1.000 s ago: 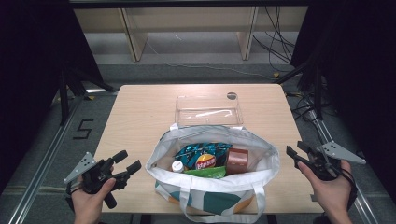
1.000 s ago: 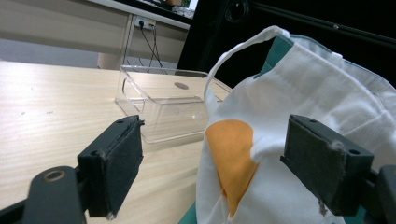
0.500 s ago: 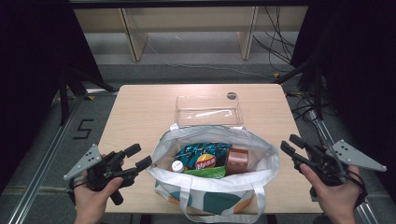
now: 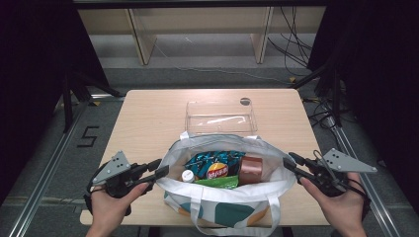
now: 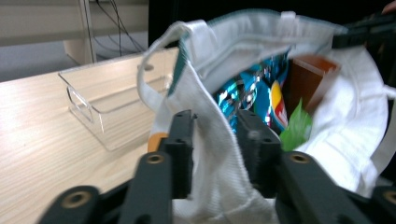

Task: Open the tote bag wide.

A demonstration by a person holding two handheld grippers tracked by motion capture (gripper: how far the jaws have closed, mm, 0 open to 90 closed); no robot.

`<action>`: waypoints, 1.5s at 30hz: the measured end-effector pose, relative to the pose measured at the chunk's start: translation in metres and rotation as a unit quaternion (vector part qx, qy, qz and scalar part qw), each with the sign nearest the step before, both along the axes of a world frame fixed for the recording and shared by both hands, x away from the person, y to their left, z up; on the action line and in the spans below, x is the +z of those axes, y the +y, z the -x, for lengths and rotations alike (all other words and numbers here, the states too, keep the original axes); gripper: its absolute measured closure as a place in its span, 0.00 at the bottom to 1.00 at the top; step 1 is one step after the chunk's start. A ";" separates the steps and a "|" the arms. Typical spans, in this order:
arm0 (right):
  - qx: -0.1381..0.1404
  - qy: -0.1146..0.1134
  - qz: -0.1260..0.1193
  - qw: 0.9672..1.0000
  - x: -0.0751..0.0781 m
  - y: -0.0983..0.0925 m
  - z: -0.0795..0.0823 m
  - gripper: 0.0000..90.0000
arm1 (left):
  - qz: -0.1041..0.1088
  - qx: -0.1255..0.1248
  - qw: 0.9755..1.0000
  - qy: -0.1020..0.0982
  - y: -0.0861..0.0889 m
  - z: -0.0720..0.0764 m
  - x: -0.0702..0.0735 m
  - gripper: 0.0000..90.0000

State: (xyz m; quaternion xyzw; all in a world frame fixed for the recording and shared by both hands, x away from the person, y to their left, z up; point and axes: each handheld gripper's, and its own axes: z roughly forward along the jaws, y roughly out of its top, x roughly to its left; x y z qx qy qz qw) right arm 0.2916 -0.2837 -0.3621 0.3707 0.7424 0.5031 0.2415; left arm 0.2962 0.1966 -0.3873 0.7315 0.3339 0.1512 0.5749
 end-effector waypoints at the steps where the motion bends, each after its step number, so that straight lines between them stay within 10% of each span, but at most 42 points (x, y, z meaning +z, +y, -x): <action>1: -0.002 0.000 0.003 1.000 -0.001 0.001 0.000 0.86 | -0.003 0.002 1.000 0.006 -0.002 0.000 -0.001 0.79; 9: 0.003 0.031 0.054 0.998 -0.017 0.008 -0.005 0.94 | -0.063 0.011 0.997 0.048 -0.011 -0.008 -0.026 0.94; 23: 0.023 0.094 0.106 0.990 -0.053 0.018 -0.020 0.95 | -0.099 0.005 0.990 0.100 -0.020 -0.026 -0.062 0.95; 27: 0.035 0.108 0.113 0.987 -0.060 0.020 -0.024 0.95 | -0.135 0.003 0.982 0.129 -0.024 -0.029 -0.076 0.96; 45: 0.032 0.173 0.149 0.973 -0.090 0.024 -0.041 0.95 | -0.187 0.009 0.971 0.147 -0.033 -0.036 -0.090 0.96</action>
